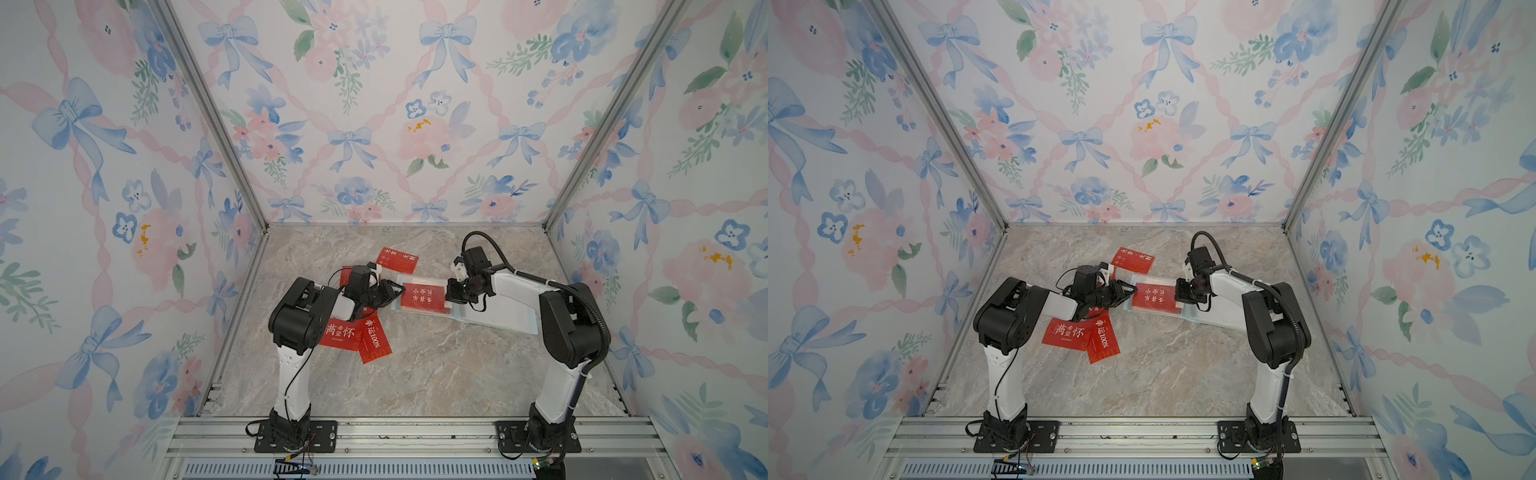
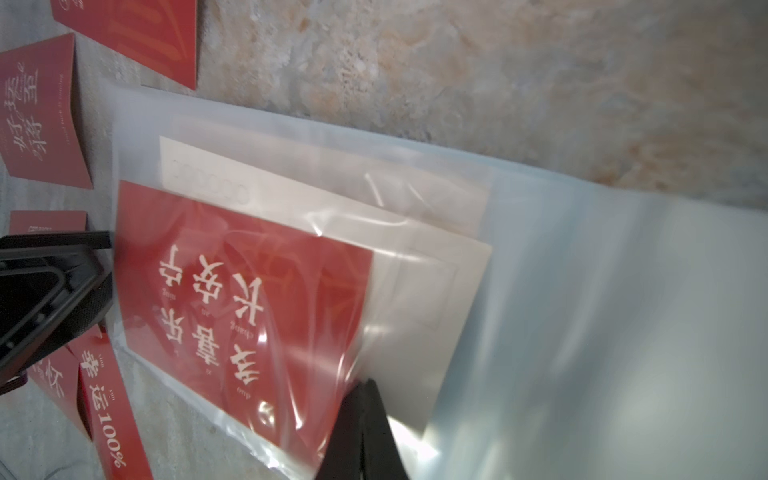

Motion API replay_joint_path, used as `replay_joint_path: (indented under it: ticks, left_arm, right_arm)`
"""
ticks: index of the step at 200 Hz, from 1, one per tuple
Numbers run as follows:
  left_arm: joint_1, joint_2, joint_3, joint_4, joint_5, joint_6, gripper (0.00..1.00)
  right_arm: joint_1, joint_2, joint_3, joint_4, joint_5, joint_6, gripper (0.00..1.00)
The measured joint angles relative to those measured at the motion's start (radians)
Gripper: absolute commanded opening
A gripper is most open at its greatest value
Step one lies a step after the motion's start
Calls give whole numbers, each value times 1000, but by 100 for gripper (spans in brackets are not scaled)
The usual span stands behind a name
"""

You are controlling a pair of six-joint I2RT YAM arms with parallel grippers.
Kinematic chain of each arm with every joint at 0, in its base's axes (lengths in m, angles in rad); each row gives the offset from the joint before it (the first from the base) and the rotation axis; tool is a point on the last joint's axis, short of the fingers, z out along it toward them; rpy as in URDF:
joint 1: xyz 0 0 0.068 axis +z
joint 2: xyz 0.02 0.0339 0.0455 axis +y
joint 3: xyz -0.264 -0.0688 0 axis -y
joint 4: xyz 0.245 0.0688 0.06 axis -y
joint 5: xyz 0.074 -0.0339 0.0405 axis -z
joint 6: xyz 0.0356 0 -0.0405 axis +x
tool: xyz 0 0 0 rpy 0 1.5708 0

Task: Place the photos into the photo albums
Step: Insert the photo into the photo album, then pick up the photo at the center of the board.

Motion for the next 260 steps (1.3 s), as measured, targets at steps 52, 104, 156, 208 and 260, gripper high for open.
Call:
replay_joint_path:
  ticks: [52, 104, 156, 208, 260]
  left_arm:
    - [0, -14, -8, -14, 0, 0, 40]
    - [8, -122, -15, -25, 9, 0, 40]
    - [21, -237, -51, -25, 8, 0, 41]
    - [34, -359, -193, -42, 8, 0, 41]
    - [91, -540, -343, -122, -1, 47, 42]
  right_arm:
    - [0, 0, 0, -10, 1, -1, 6]
    - [-2, -82, -17, -71, 38, -16, 6]
    - [-5, -268, -66, -108, 64, -35, 7]
    - [3, -322, -166, -117, 64, -41, 8]
    - [90, -327, -209, -115, 68, -39, 9]
